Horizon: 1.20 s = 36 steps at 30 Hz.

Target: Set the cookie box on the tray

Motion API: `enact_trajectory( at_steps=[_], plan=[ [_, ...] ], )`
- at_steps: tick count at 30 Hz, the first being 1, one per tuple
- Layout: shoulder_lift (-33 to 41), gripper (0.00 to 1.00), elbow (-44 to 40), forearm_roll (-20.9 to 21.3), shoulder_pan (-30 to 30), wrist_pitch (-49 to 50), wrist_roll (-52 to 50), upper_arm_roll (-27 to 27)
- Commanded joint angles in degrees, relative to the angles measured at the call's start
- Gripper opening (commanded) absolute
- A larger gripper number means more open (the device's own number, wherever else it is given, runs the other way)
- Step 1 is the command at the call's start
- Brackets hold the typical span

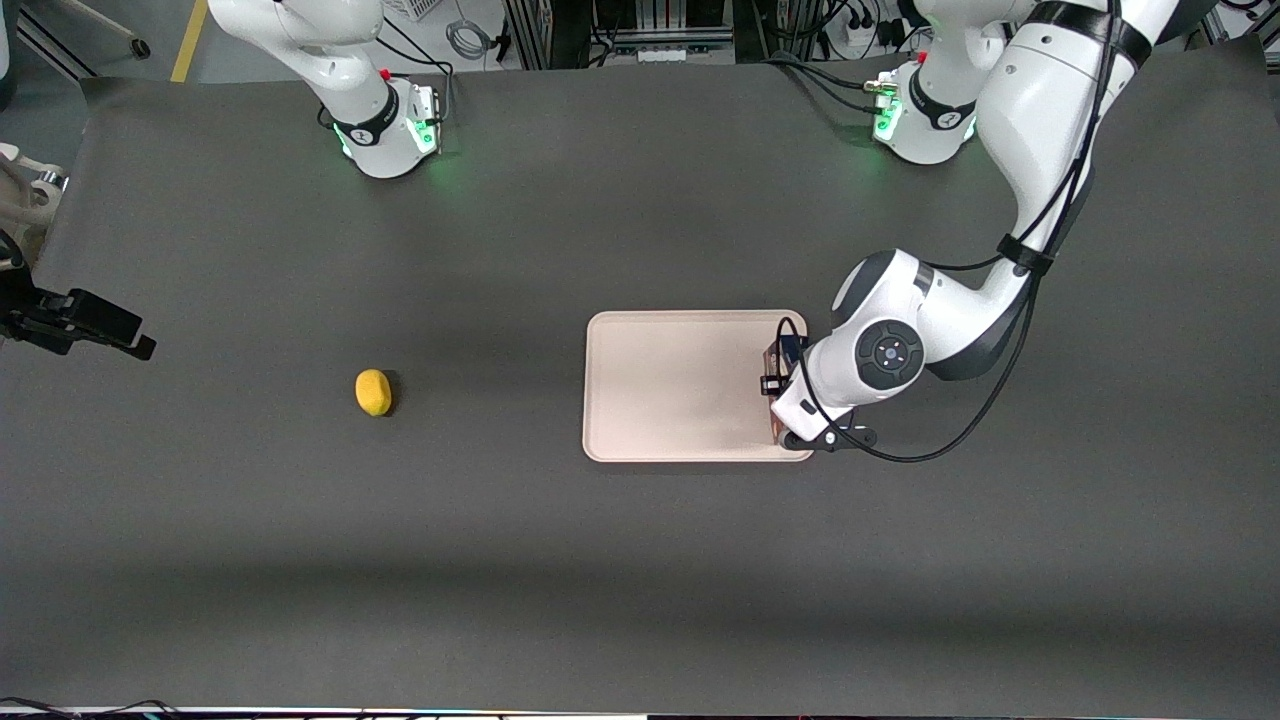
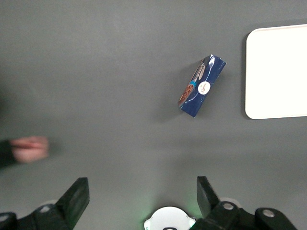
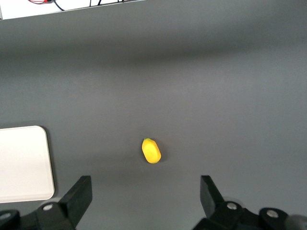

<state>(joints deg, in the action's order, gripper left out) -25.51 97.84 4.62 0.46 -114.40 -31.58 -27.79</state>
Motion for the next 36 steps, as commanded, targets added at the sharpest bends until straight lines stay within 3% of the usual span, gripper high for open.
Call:
enact_trajectory(
  at_steps=[1,5,13,19,28,36],
  plan=[
    [9.2,1.00,-7.0,-5.0,0.8,16.5,6.2,5.2],
    [14.7,1.00,-12.9,-4.7,0.8,28.3,11.3,9.1],
    [21.2,1.00,-20.6,-3.1,0.9,42.4,22.8,16.6],
    [26.6,1.00,-13.8,-2.8,1.1,40.9,30.2,20.9],
    [34.7,1.00,1.6,-3.2,1.2,29.9,31.8,23.8],
    [35.9,1.00,1.9,-3.2,1.1,29.8,31.9,25.9]
  ],
)
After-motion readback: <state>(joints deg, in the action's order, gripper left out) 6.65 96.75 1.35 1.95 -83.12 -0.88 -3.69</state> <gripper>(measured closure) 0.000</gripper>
